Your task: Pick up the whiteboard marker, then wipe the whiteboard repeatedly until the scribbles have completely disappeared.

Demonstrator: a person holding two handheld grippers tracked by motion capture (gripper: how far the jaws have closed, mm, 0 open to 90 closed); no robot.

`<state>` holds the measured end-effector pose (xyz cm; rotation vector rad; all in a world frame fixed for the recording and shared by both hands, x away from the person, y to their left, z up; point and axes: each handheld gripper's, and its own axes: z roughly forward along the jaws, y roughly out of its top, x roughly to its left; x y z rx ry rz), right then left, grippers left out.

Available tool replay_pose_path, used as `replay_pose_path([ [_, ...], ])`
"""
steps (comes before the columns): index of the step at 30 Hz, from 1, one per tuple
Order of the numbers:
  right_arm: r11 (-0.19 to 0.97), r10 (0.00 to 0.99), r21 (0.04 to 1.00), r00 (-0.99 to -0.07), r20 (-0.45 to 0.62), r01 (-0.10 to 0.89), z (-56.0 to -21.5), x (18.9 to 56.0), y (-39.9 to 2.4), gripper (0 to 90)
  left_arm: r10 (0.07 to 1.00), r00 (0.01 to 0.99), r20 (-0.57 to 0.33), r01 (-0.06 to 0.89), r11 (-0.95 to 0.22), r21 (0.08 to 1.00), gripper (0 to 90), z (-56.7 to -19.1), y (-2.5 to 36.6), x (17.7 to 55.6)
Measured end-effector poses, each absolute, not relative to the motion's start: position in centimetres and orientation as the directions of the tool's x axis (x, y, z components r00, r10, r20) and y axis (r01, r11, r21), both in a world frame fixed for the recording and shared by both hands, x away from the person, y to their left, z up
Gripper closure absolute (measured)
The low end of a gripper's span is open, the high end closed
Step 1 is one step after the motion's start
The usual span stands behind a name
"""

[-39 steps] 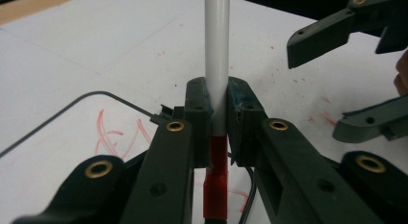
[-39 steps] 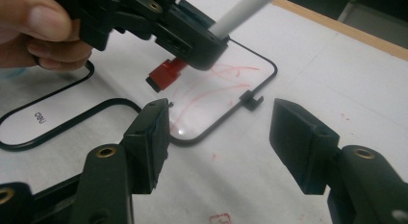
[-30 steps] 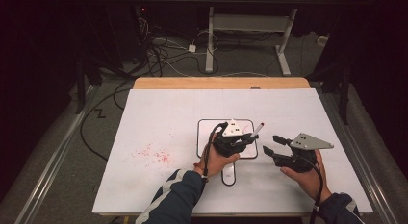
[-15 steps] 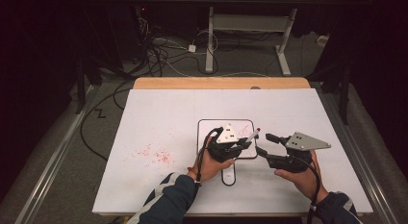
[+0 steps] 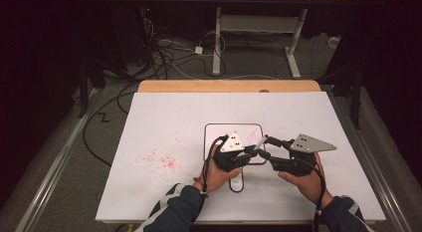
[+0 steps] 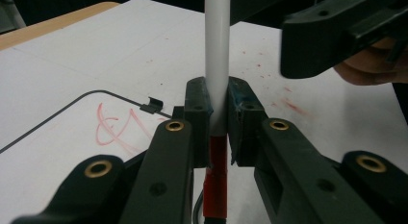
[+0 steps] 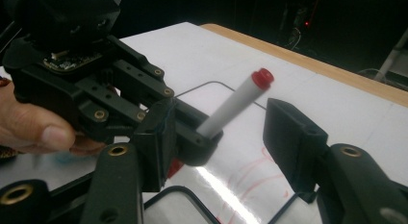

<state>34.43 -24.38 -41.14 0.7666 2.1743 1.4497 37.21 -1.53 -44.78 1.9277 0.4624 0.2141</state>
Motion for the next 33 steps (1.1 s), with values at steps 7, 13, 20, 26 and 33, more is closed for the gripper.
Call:
replay_pose_path([
  [7, 0.285, 0.641, 0.935, -0.767, -0.022, 0.211, -41.2, 34.7, -23.8, 66.2, 0.421, 0.906, -0.047, 0.21, -0.349, 0.913, 78.7, -44.8, -1.9, 36.9],
  [13, 0.277, 0.642, 0.933, -0.767, -0.001, 0.23, -41.5, 35.4, -23.7, 76.5, 0.422, 0.906, -0.038, 0.206, -0.362, 0.909, 78.7, -45.0, -2.2, 36.9],
  [20, 0.3, 0.611, 0.929, -0.791, -0.013, 0.216, -41.6, 35.5, -23.2, 81.4, 0.449, 0.893, -0.013, 0.213, -0.399, 0.892, 65.4, -45.3, -2.5, 37.3],
  [26, 0.29, 0.614, 0.935, -0.789, -0.018, 0.204, -41.4, 36.4, -23.7, 81.5, 0.467, 0.882, 0.057, 0.192, -0.469, 0.862, 27.2, -44.8, -0.7, 36.1],
  [33, 0.303, 0.64, 0.932, -0.767, -0.044, 0.199, -41.3, 37.5, -24.3, 81.5, 0.534, 0.835, 0.131, 0.193, -0.508, 0.84, 21.6, -43.8, 5.5, 34.4],
])
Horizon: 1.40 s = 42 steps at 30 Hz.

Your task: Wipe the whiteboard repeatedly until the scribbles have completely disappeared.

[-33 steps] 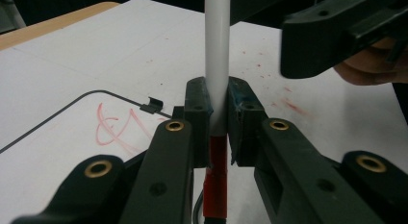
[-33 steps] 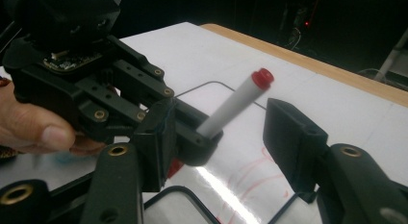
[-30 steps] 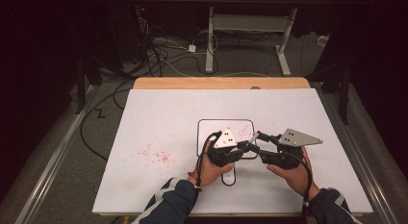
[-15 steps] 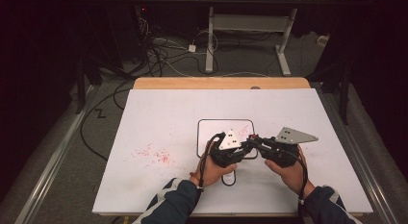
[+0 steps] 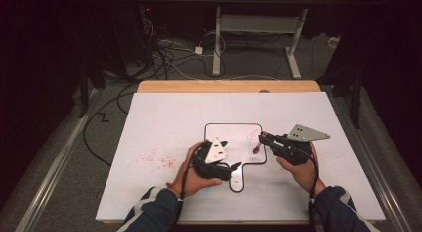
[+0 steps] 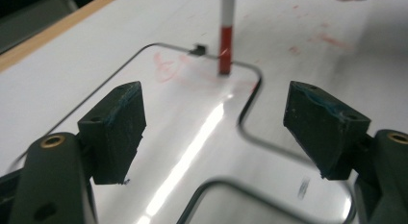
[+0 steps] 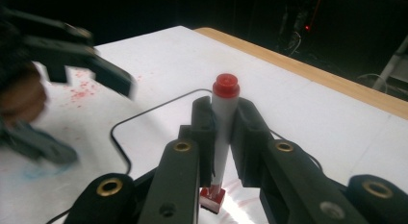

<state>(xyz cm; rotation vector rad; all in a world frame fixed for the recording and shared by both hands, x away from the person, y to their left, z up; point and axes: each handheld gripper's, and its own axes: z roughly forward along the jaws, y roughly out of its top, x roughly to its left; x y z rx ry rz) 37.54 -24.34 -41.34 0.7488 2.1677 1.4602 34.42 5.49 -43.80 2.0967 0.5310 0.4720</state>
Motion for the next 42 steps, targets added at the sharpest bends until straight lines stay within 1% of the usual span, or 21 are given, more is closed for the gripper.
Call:
replay_pose_path([
  [1, 0.308, 0.645, 0.93, -0.763, -0.047, 0.203, -41.4, 37.7, -24.4, 81.5, 0.549, 0.825, 0.136, 0.2, -0.508, 0.838, 20.4, -43.7, 6.5, 34.2],
  [3, 0.314, 0.652, 0.928, -0.756, -0.057, 0.201, -41.4, 38.3, -24.5, 81.5, 0.578, 0.801, 0.156, 0.207, -0.512, 0.833, 20.3, -43.7, 8.5, 33.8],
  [5, 0.322, 0.655, 0.925, -0.753, -0.063, 0.202, -41.4, 38.5, -24.6, 81.5, 0.609, 0.777, 0.158, 0.224, -0.502, 0.835, 20.3, -44.0, 10.4, 33.2],
  [7, 0.323, 0.658, 0.924, -0.75, -0.063, 0.205, -41.4, 38.9, -24.8, 81.5, 0.633, 0.752, 0.182, 0.229, -0.51, 0.829, 20.3, -44.4, 11.9, 32.6],
  [10, 0.319, 0.669, 0.924, -0.74, -0.062, 0.212, -41.5, 39.6, -25.0, 81.5, 0.671, 0.715, 0.195, 0.261, -0.515, 0.816, 20.3, -45.0, 14.0, 32.0],
  [13, 0.332, 0.675, 0.918, -0.735, -0.069, 0.219, -41.7, 40.4, -24.9, 81.5, 0.711, 0.678, 0.185, 0.296, -0.495, 0.817, 20.3, -45.5, 15.9, 31.4],
  [17, 0.367, 0.674, 0.905, -0.733, -0.097, 0.218, -42.3, 41.4, -24.4, 81.5, 0.741, 0.651, 0.167, 0.331, -0.475, 0.815, 20.5, -46.1, 17.7, 30.4],
  [23, 0.392, 0.676, 0.897, -0.725, -0.131, 0.204, -42.6, 42.7, -23.8, 81.5, 0.754, 0.638, 0.156, 0.342, -0.458, 0.821, 21.4, -46.2, 18.2, 29.8],
  [33, 0.442, 0.742, 0.878, -0.626, -0.241, 0.185, -42.8, 45.3, -22.5, 81.6, 0.736, 0.656, 0.166, 0.344, -0.487, 0.803, 21.5, -46.6, 17.5, 30.1],
  [37, 0.417, 0.75, 0.887, -0.626, -0.213, 0.196, -42.8, 45.6, -22.6, 81.6, 0.733, 0.662, 0.156, 0.347, -0.484, 0.803, 21.6, -46.6, 17.5, 30.2],
  [39, 0.38, 0.749, 0.901, -0.641, -0.167, 0.209, -42.9, 45.6, -22.5, 81.6, 0.733, 0.663, 0.154, 0.348, -0.484, 0.803, 21.6, -46.6, 17.5, 30.2],
  [42, 0.362, 0.728, 0.906, -0.674, -0.127, 0.22, -42.9, 45.4, -22.3, 81.6, 0.733, 0.665, 0.143, 0.345, -0.471, 0.812, 21.9, -46.4, 17.5, 30.2],
])
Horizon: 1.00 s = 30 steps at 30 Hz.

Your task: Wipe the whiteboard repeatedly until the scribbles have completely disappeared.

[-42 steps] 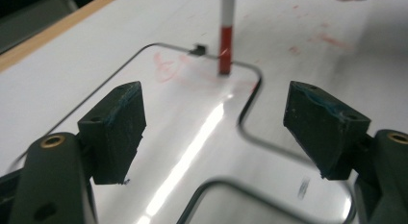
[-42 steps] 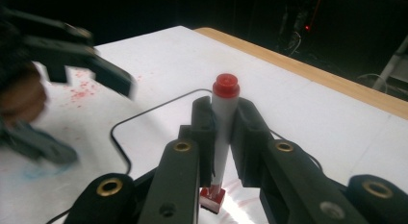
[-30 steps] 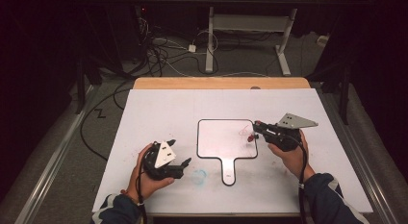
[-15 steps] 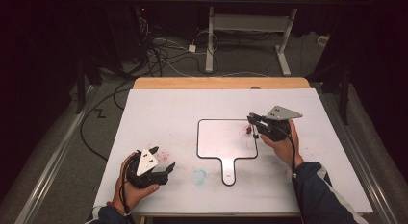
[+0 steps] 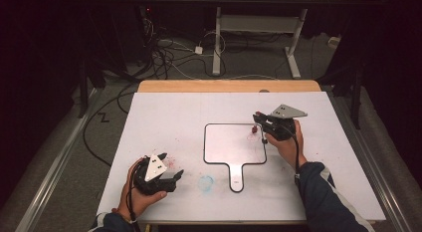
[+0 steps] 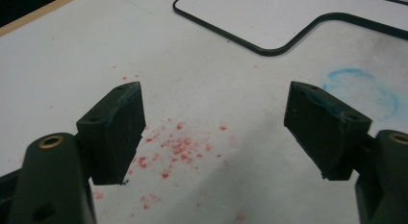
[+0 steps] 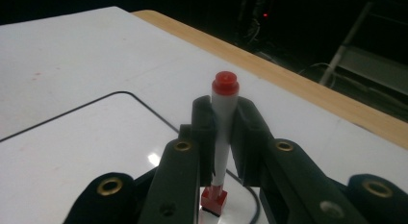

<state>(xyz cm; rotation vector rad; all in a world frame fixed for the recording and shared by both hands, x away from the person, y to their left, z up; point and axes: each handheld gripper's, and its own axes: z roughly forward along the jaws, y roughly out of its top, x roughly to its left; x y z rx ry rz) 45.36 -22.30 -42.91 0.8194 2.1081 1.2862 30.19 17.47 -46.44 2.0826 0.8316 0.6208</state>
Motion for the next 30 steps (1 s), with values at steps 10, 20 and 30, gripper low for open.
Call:
replay_pose_path([
  [10, 0.385, 0.742, 0.893, -0.654, -0.149, 0.233, -42.6, 45.5, -22.2, 81.6, 0.73, 0.671, 0.131, 0.349, -0.467, 0.813, 22.0, -46.4, 17.4, 30.3],
  [20, 0.39, 0.69, 0.892, -0.715, -0.116, 0.231, -42.5, 43.9, -21.3, 81.6, 0.727, 0.68, 0.095, 0.35, -0.435, 0.83, 22.1, -46.0, 17.4, 30.2],
  [30, 0.427, 0.728, 0.877, -0.659, -0.19, 0.22, -42.5, 43.8, -21.6, 81.7, 0.727, 0.679, 0.101, 0.353, -0.444, 0.824, 22.2, -46.1, 17.3, 30.2],
])
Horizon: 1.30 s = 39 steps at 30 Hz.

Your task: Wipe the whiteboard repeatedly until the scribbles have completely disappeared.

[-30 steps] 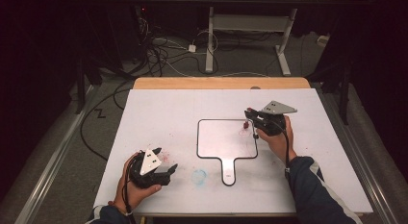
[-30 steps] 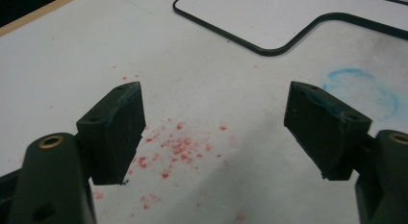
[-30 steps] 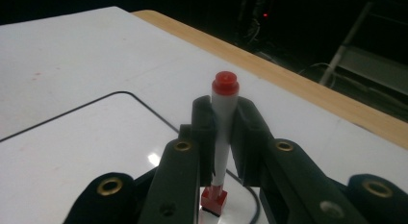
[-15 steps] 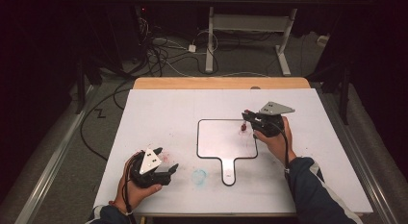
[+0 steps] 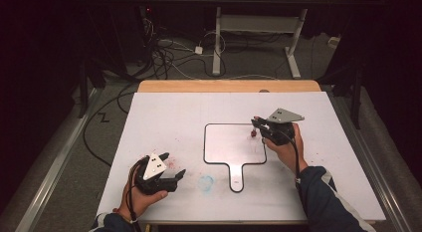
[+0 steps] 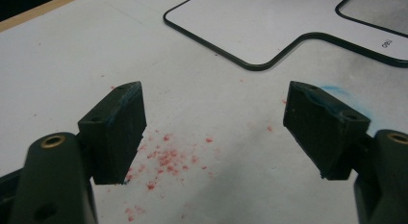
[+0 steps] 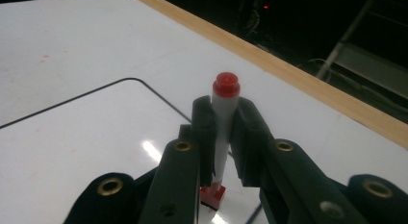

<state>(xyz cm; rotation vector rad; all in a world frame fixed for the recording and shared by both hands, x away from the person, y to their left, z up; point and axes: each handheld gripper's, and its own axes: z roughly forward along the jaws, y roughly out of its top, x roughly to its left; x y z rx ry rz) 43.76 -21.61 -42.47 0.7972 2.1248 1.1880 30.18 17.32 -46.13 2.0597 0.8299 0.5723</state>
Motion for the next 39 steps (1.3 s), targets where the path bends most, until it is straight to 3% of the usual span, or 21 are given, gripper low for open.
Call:
replay_pose_path([
  [11, 0.413, 0.685, 0.886, -0.714, -0.148, 0.212, -42.5, 42.7, -21.0, 81.6, 0.721, 0.679, 0.136, 0.346, -0.478, 0.807, 22.2, -46.3, 17.1, 30.2],
  [17, 0.456, 0.713, 0.868, -0.664, -0.223, 0.198, -42.5, 42.8, -20.9, 81.6, 0.723, 0.677, 0.135, 0.349, -0.478, 0.806, 22.2, -46.4, 17.2, 30.3],
  [25, 0.436, 0.68, 0.879, -0.71, -0.183, 0.191, -42.6, 42.4, -20.5, 81.6, 0.72, 0.682, 0.133, 0.35, -0.48, 0.805, 22.2, -46.4, 17.1, 30.3],
  [28, 0.474, 0.706, 0.862, -0.663, -0.249, 0.181, -42.6, 42.6, -20.6, 81.7, 0.72, 0.681, 0.132, 0.35, -0.479, 0.805, 22.2, -46.4, 17.1, 30.3],
  [31, 0.459, 0.737, 0.867, -0.628, -0.25, 0.194, -42.7, 43.1, -21.3, 81.6, 0.72, 0.681, 0.132, 0.351, -0.479, 0.805, 22.2, -46.4, 17.1, 30.3],
  [39, 0.468, 0.7, 0.862, -0.677, -0.227, 0.195, -42.4, 42.3, -21.2, 81.6, 0.715, 0.686, 0.134, 0.349, -0.486, 0.801, 22.2, -46.4, 17.0, 30.2],
])
